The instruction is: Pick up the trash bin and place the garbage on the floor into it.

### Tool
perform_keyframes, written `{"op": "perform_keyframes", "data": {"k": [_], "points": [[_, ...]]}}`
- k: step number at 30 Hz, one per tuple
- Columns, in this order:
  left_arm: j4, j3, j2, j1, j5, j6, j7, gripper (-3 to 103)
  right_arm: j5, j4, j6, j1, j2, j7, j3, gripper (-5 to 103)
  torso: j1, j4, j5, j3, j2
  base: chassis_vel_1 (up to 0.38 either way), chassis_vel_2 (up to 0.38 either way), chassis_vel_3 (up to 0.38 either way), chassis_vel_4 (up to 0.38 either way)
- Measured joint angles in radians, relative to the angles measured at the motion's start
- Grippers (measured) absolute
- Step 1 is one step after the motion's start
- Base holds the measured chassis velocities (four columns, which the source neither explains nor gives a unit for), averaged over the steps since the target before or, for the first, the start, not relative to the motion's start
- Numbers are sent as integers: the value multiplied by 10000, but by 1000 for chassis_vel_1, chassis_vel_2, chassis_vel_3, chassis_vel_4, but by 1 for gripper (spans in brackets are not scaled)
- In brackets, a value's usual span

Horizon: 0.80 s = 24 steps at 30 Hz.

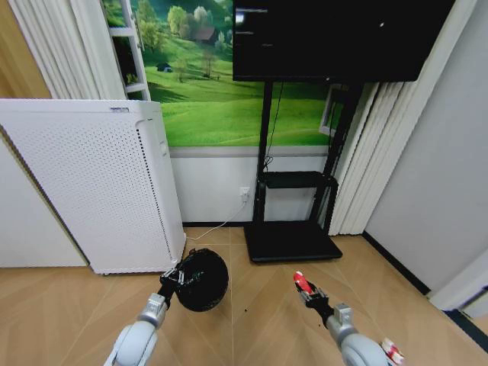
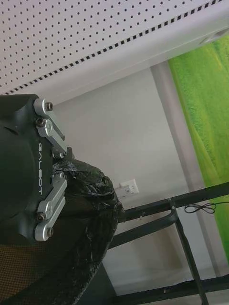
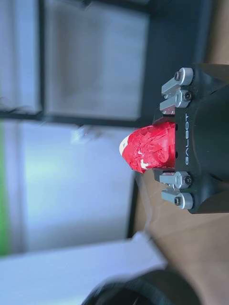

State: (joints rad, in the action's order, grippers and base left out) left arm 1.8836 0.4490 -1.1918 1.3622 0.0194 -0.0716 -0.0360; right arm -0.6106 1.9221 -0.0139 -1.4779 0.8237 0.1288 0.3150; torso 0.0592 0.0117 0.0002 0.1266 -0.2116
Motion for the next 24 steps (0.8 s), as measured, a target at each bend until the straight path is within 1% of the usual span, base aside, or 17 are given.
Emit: {"op": "perform_keyframes", "data": {"k": [1,3,4,5,6,7,9,10,13,14,15,16,19,20,21,23,24], "points": [[1,-4,0,-6,0,0,0,7,11,29,-22,-8,-2,-18,0,47,0,0,0,0,-1,0,0,0,0],[-42,-96,-4,-134,-1,-13,4,7,232,570,-483,-180,-10,-422,-2,47,0,2,-3,0,-1,0,0,0,0],[-42,-96,-4,-134,-1,-13,4,7,232,570,-483,-180,-10,-422,-2,47,0,2,-3,0,-1,0,0,0,0],[-97,-171,-18,-223,-1,-21,6,7,363,804,-774,-253,-9,-687,-33,47,0,0,-1,0,0,0,0,0,0],[-186,-329,-78,-410,-2,-24,17,7,628,1140,-1337,-331,13,-1263,-141,47,-2,0,-5,-1,-1,0,0,0,0],[-186,-329,-78,-410,-2,-24,17,7,628,1140,-1337,-331,13,-1263,-141,47,-2,0,-5,-1,-1,0,0,0,0],[-404,-764,-296,-740,-104,-65,30,7,1044,1276,-1952,-182,112,-2053,-442,47,-1,1,-2,0,0,0,0,0,0],[-404,-764,-296,-740,-104,-65,30,7,1044,1276,-1952,-182,112,-2053,-442,47,-1,1,-2,0,0,0,0,0,0],[-695,-1252,-633,-1069,-255,-93,65,7,1167,1082,-2079,241,167,-2349,-787,47,-2,1,-2,0,-1,0,0,0,0],[-695,-1252,-633,-1069,-255,-93,65,7,1167,1082,-2079,241,167,-2349,-787,47,-2,1,-2,0,-1,0,0,0,0],[-901,-1506,-800,-1242,-318,-99,69,7,1184,861,-2105,444,196,-2444,-935,47,-1,0,-1,0,-1,0,0,0,0],[-901,-1506,-800,-1242,-318,-99,69,7,1184,861,-2105,444,196,-2444,-935,47,-1,0,-1,0,-1,0,0,0,0],[-1444,-2154,-1121,-1719,-440,-139,75,7,1234,120,-2164,990,307,-2609,-1343,47,-1,1,0,1,0,0,0,0,0],[-1444,-2154,-1121,-1719,-440,-139,75,7,1234,120,-2164,990,307,-2609,-1343,47,-1,1,0,1,0,0,0,0,0],[-1610,-2417,-1256,-1928,-455,-206,78,7,1238,-220,-2183,1286,396,-2617,-1575,47,-1,3,0,1,-1,0,0,0,0],[-1648,-2480,-1296,-1977,-456,-223,80,7,1238,-332,-2186,1398,435,-2618,-1661,47,-1,3,1,1,0,0,0,0,0],[-1762,-2655,-1443,-2120,-463,-281,84,7,1244,-631,-2194,1728,580,-2617,-1926,47,0,2,-1,1,0,0,0,0,0]]}}
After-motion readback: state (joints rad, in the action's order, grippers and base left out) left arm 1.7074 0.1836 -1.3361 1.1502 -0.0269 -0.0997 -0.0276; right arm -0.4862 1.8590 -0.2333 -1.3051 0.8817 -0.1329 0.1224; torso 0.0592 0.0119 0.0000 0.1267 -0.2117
